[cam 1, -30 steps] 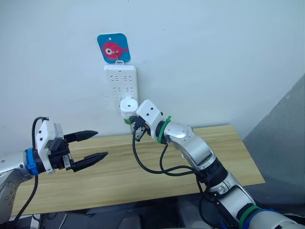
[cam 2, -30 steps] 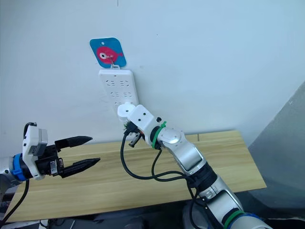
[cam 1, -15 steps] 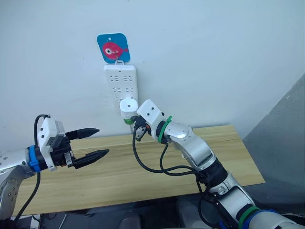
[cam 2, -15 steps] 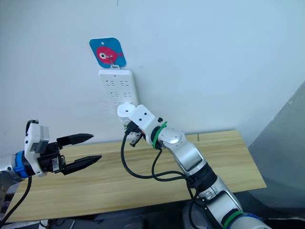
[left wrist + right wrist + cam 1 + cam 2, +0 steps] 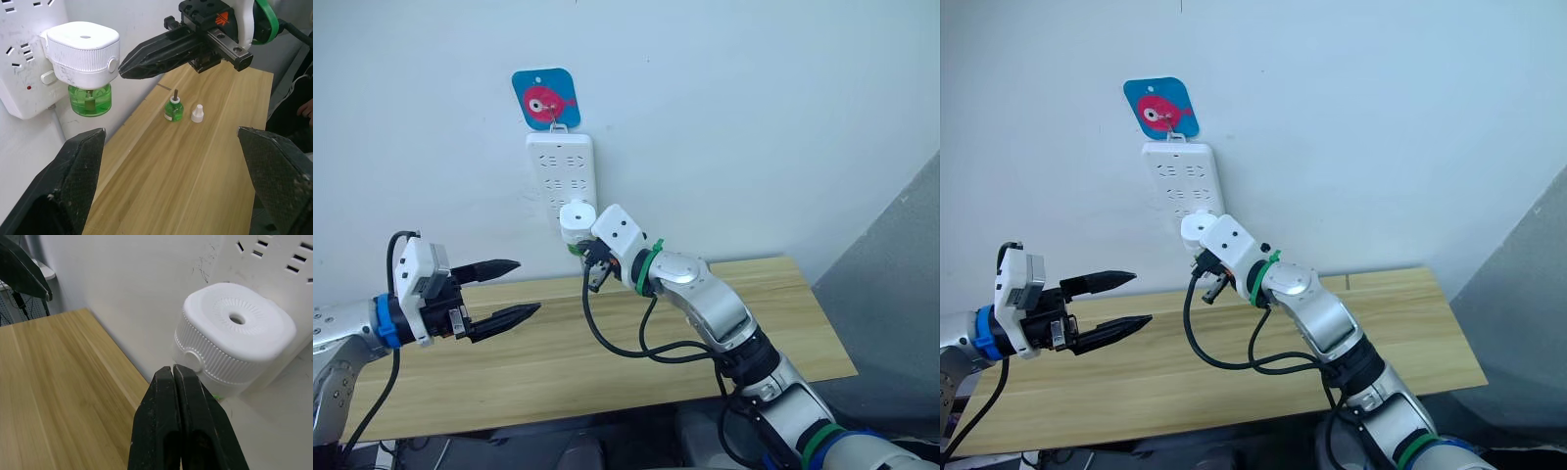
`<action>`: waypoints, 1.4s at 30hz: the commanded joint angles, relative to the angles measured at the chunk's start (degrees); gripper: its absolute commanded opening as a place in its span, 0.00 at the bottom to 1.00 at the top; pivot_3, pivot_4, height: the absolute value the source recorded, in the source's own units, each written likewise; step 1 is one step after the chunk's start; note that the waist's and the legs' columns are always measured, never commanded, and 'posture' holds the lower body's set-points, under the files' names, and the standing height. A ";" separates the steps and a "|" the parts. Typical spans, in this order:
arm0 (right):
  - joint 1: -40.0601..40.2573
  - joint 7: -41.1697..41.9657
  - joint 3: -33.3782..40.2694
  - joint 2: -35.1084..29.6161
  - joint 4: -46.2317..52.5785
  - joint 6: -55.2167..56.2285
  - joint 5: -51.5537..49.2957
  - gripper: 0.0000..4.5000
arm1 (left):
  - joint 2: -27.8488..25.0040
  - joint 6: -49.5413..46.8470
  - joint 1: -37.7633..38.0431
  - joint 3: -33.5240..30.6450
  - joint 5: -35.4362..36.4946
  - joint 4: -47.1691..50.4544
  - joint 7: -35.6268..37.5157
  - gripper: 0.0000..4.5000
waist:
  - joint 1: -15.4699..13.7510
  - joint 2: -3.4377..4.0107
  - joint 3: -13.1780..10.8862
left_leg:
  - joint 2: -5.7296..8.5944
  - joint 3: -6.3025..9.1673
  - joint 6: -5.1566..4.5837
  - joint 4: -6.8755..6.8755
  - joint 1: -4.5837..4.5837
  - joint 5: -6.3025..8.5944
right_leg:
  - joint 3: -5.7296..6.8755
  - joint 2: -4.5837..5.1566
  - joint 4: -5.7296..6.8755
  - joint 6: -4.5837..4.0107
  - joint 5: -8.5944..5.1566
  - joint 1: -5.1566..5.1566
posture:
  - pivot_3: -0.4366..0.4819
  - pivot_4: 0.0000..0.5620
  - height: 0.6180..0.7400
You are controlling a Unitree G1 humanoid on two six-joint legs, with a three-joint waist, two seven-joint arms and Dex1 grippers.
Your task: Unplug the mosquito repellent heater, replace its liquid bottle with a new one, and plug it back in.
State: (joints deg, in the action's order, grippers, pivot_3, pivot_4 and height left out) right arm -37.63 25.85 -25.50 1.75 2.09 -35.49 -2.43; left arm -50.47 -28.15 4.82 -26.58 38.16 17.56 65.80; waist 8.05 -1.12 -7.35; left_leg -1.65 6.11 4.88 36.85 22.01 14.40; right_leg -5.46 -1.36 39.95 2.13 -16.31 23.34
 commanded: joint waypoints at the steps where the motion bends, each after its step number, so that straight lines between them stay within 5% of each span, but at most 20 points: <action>1: -1.38 -0.81 1.44 1.09 1.29 1.49 0.03 0.01 | -1.29 -0.09 -0.71 -0.24 0.62 1.34 0.04 1.00 | 0.00 0.00 0.00 | 0.00 0.00 0.00 0.00 0.00 0.00 | 0.00 0.00 0.00 0.00 0.00 0.00 | 0.41 0.14 0.90; 42: -2.87 -4.77 1.79 2.15 -1.44 1.87 4.15 0.01 | -1.74 -0.98 -3.23 0.83 0.38 0.41 0.01 1.00 | -0.01 0.01 -0.01 | 0.00 0.01 0.00 0.00 -0.01 0.00 | 0.01 -0.01 0.01 0.00 0.00 0.00 | 0.40 0.14 0.90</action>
State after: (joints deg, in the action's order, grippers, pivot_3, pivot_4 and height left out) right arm -38.58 23.42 -25.49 3.57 0.07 -35.03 0.03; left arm -51.36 -29.75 2.22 -25.16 38.18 17.44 65.74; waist 8.03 -1.11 -7.36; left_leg -1.65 6.13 4.88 36.85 22.01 14.39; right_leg -5.46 -1.37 39.97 2.13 -16.31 23.34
